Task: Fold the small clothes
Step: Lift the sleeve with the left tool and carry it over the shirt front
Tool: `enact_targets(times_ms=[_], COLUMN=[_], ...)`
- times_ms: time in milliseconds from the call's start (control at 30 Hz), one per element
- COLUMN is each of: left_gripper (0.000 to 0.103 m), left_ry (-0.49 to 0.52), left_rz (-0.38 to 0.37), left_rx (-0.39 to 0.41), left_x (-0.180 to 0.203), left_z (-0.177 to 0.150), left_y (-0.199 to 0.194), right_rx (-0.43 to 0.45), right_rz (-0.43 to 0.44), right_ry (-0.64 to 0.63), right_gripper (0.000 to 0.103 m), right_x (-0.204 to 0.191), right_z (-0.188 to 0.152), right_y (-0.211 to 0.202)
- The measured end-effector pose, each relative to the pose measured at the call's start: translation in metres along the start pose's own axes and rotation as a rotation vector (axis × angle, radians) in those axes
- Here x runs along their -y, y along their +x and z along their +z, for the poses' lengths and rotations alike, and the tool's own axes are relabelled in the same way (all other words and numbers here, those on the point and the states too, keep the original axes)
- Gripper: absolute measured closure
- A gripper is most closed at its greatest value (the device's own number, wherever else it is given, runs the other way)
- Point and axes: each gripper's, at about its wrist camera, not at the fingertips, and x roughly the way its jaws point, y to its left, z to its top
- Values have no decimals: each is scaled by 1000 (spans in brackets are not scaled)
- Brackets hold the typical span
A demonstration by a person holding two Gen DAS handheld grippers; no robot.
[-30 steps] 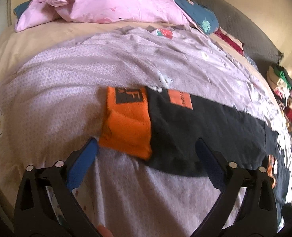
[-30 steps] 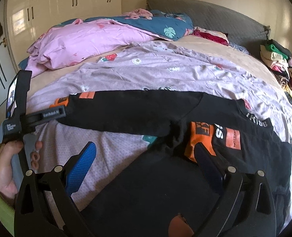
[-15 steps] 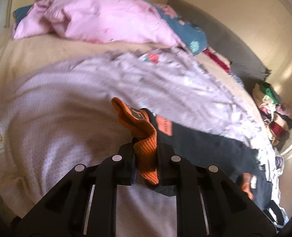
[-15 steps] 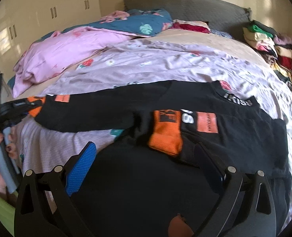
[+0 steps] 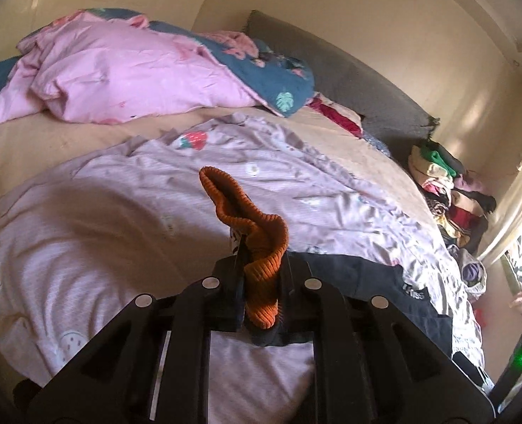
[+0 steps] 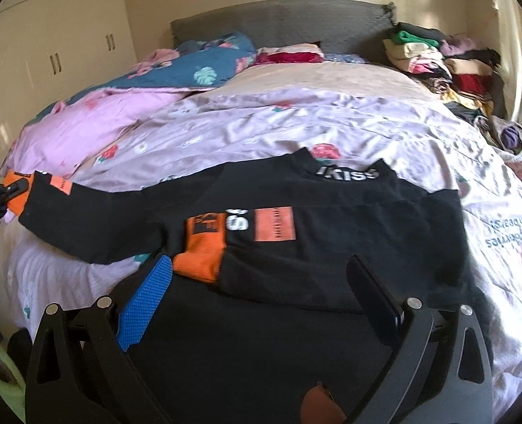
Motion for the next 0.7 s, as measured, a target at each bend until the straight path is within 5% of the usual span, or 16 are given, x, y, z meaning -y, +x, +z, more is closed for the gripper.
enact_targets(times_ms=[700], left_gripper=[96], left_ry=[150], left_rz=[-129], left_rx=[17], left_x=[112], left_z=[1], left_y=[5], right_rx=[44], right_rz=[-80], right_ry=[154], right_gripper=[5], right_x=[82], right_z=[-9], right_y=[-20])
